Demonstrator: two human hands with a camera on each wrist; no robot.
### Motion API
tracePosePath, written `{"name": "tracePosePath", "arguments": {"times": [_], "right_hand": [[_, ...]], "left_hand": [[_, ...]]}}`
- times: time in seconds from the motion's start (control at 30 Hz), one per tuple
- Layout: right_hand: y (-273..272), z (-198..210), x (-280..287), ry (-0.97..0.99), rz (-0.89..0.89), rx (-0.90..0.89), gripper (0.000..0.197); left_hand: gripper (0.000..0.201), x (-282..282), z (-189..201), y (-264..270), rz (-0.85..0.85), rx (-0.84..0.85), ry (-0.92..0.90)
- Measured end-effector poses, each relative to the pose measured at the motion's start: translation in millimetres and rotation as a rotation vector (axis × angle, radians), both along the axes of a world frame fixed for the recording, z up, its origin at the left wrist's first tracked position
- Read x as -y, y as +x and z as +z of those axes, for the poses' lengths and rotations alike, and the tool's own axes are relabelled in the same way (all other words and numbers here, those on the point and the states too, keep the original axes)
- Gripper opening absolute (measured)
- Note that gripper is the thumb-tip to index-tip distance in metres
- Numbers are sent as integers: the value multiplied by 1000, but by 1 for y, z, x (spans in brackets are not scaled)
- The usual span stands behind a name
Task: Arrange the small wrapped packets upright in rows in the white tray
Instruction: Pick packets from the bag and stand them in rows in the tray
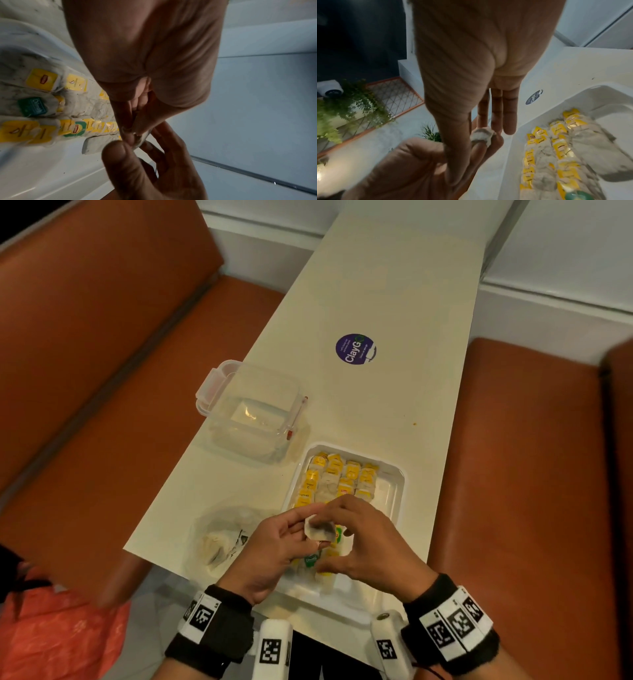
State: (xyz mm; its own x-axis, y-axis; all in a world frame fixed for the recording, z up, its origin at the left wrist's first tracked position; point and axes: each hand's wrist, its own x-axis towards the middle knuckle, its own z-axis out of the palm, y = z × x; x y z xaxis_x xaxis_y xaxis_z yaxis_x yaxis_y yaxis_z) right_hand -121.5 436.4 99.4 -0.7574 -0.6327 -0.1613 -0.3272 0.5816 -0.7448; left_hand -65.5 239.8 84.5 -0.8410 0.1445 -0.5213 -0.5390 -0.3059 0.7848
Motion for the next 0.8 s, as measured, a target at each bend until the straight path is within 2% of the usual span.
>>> {"name": "tracePosePath", "arguments": {"times": [0.13, 0.27, 0.67, 0.8], "right_hand": [[0, -7, 4, -23, -57, -24, 34], [2, -7, 3, -122, -89, 24, 26], [1, -10, -3, -159, -333, 179, 12], [0, -9, -6, -279, -412, 369, 7]], "left_hand": [[58, 1, 5, 0, -51, -18, -121], [50, 6, 3, -1, -34, 7, -161], [37, -1, 4, -4, 59, 66, -73], [45, -1, 7, -6, 57, 50, -61]]}}
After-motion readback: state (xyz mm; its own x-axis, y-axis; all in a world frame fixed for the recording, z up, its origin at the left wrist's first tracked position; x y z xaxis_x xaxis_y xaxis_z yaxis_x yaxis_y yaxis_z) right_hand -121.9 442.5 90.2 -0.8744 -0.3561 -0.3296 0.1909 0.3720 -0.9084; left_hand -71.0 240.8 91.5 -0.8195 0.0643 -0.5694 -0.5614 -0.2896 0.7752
